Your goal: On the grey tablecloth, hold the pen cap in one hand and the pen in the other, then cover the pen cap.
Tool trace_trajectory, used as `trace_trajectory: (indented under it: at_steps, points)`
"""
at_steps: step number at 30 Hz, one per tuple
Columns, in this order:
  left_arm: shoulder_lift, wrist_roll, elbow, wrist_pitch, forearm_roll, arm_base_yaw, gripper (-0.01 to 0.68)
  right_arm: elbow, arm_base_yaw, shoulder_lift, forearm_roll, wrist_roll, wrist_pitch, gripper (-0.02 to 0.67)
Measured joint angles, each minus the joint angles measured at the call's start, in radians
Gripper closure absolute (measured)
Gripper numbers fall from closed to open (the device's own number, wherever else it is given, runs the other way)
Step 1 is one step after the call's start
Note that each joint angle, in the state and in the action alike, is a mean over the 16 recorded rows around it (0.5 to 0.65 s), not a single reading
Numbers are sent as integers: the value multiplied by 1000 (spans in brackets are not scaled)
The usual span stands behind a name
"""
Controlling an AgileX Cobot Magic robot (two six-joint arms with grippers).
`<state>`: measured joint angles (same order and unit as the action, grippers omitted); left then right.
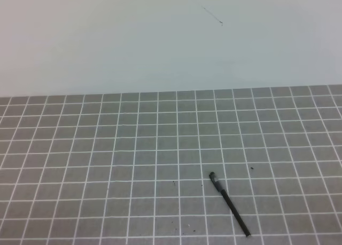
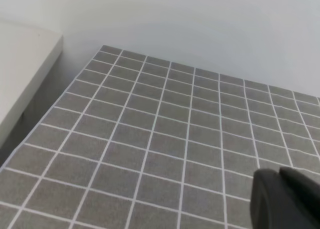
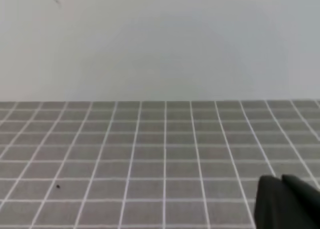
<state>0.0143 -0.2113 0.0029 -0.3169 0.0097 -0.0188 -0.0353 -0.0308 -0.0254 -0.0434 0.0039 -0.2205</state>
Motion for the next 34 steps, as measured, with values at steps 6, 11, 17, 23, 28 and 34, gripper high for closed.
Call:
trace_trajectory:
  at_steps: [6,11,17,23,28,34]
  points:
    - [0,1,2,1,0,0,674,1,0,-4,-117,146,-74,652]
    - [4,2,12,5,2,1,674,3,0,-4,-145,189,-107,652]
    - [10,3,27,11,5,2,673,4,0,-3,-145,210,-113,652]
    - [9,3,25,10,4,2,673,4,0,-2,-145,213,-110,652]
    - [4,2,13,5,2,1,674,4,0,-1,-145,211,-108,652]
    - [-1,2,0,0,0,0,674,4,0,0,-145,211,-107,652]
